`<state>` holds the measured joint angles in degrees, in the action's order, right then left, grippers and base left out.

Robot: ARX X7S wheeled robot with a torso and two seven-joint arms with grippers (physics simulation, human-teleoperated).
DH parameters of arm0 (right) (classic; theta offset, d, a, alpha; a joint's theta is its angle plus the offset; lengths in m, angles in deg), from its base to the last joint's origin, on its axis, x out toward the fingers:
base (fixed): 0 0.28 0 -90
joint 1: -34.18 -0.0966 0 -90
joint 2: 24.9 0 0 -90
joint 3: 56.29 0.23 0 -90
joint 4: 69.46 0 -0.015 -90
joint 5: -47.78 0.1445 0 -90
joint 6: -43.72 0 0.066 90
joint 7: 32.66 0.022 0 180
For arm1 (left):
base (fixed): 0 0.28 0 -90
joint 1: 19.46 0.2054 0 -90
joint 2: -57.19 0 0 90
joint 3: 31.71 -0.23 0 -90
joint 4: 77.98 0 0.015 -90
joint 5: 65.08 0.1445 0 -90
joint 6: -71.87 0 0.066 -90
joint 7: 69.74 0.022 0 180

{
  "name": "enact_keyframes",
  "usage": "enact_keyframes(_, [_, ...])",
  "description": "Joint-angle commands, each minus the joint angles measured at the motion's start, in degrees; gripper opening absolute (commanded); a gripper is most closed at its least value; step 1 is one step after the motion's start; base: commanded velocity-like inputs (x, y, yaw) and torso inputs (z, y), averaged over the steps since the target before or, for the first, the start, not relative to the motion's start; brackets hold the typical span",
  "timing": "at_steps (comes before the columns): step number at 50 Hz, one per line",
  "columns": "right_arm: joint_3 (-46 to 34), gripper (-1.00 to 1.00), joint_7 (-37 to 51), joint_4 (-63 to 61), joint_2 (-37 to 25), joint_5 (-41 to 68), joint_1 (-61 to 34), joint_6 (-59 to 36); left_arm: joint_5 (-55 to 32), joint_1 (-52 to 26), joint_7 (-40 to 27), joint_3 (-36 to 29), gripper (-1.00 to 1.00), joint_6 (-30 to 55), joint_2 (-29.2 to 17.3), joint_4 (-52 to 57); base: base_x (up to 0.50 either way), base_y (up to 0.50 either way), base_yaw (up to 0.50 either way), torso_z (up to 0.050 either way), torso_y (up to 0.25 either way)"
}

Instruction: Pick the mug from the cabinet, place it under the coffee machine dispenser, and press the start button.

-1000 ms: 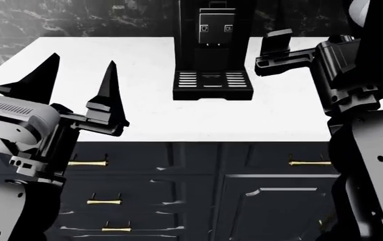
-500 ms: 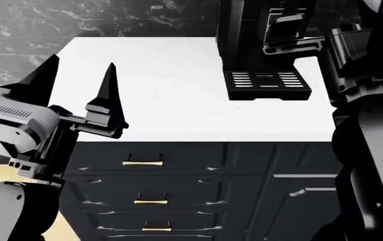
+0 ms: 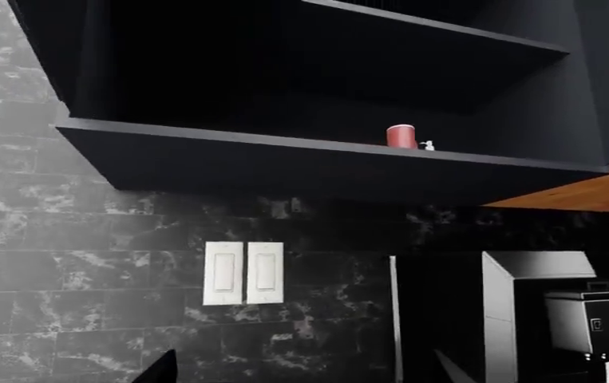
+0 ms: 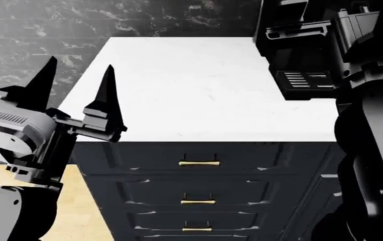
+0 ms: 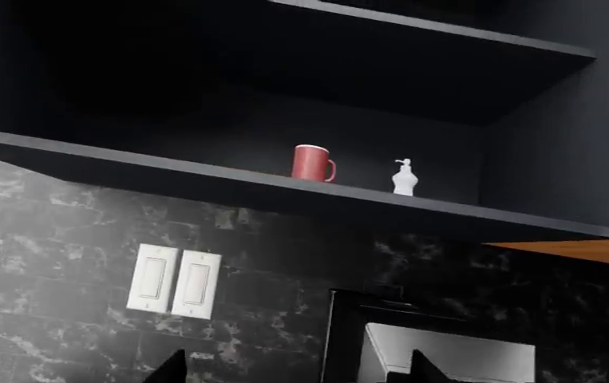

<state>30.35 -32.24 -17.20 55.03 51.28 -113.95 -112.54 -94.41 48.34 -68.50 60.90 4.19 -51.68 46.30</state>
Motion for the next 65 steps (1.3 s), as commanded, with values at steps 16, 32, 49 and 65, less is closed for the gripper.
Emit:
enact_keyframes(16, [-8.9, 1.00, 0.6, 34.7, -0.6, -3.9, -34.5, 8.6, 1.6, 7.7, -2.1, 2.5, 1.00, -5.1, -0.1, 8.7, 0.00, 0.09, 0.00, 0.015, 0.010])
enact_keyframes(32, [-8.6, 1.00, 3.1, 112.7, 7.7, -3.0, -69.9, 45.4, 0.2, 7.6, 0.1, -0.4, 1.00, -4.4, -1.5, 9.2, 0.00, 0.00, 0.00, 0.000, 0.000])
enact_keyframes(49, [-5.7, 1.00, 0.9, 112.7, 8.9, -2.4, -70.9, 36.9, 1.3, 8.1, 0.5, -2.0, 1.00, -4.6, -2.0, 7.8, 0.00, 0.00, 0.00, 0.000, 0.000])
enact_keyframes(65, [-5.9, 1.00, 0.1, 112.7, 8.7, -2.5, -71.7, 39.8, 2.4, 9.2, 0.6, -2.5, 1.00, -6.4, -2.1, 7.6, 0.05, 0.00, 0.00, 0.000, 0.000])
